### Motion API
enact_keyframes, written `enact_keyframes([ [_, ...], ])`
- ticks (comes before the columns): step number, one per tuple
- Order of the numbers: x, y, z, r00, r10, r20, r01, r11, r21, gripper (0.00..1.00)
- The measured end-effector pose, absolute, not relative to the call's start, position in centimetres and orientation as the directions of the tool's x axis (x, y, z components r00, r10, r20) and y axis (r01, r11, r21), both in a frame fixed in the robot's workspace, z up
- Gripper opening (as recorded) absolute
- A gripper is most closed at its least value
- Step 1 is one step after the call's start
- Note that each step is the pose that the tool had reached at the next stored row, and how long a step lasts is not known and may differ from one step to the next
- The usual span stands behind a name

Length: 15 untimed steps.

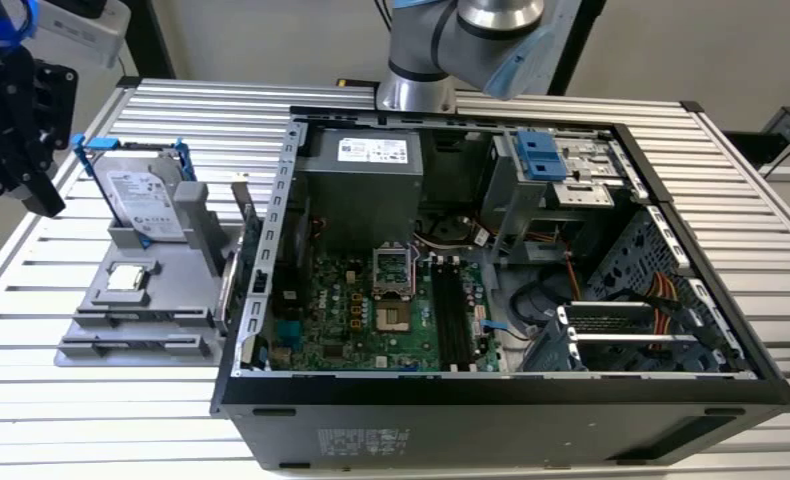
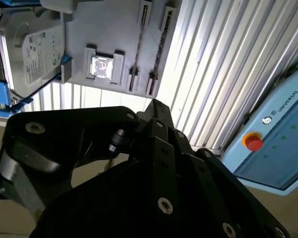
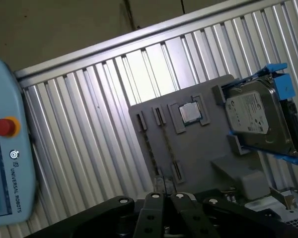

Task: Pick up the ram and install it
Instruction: 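Pick up the ram and move it above insertion slot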

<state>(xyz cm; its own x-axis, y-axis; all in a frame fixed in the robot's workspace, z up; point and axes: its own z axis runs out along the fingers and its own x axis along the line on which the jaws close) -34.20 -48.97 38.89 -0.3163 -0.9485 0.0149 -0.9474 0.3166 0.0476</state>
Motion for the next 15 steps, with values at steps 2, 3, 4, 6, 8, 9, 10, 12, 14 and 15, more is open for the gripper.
enact_keyframes([
  [2, -34.2, -48.96, 38.89, -0.299, -0.954, 0.015, -0.953, 0.3, 0.048, 0.0],
  [3, -34.2, -48.96, 38.89, -0.291, -0.957, 0.015, -0.955, 0.291, 0.048, 0.0],
  [4, -34.2, -48.95, 38.89, -0.282, -0.959, 0.015, -0.958, 0.282, 0.048, 0.0],
  [6, -34.2, -48.95, 38.89, -0.264, -0.964, 0.015, -0.963, 0.265, 0.048, 0.0],
  [8, -34.2, -48.94, 38.89, -0.247, -0.969, 0.015, -0.968, 0.247, 0.048, 0.0],
  [9, -34.2, -48.93, 38.89, -0.238, -0.971, 0.015, -0.97, 0.238, 0.048, 0.0],
  [10, -34.2, -48.93, 38.89, -0.229, -0.973, 0.015, -0.972, 0.229, 0.048, 0.0],
  [12, -34.2, -48.92, 38.88, -0.211, -0.977, 0.015, -0.976, 0.211, 0.048, 0.0],
  [14, -34.2, -48.91, 38.88, -0.193, -0.981, 0.015, -0.98, 0.193, 0.048, 0.0],
  [15, -34.2, -48.9, 38.88, -0.184, -0.983, 0.015, -0.982, 0.184, 0.048, 0.0],
])
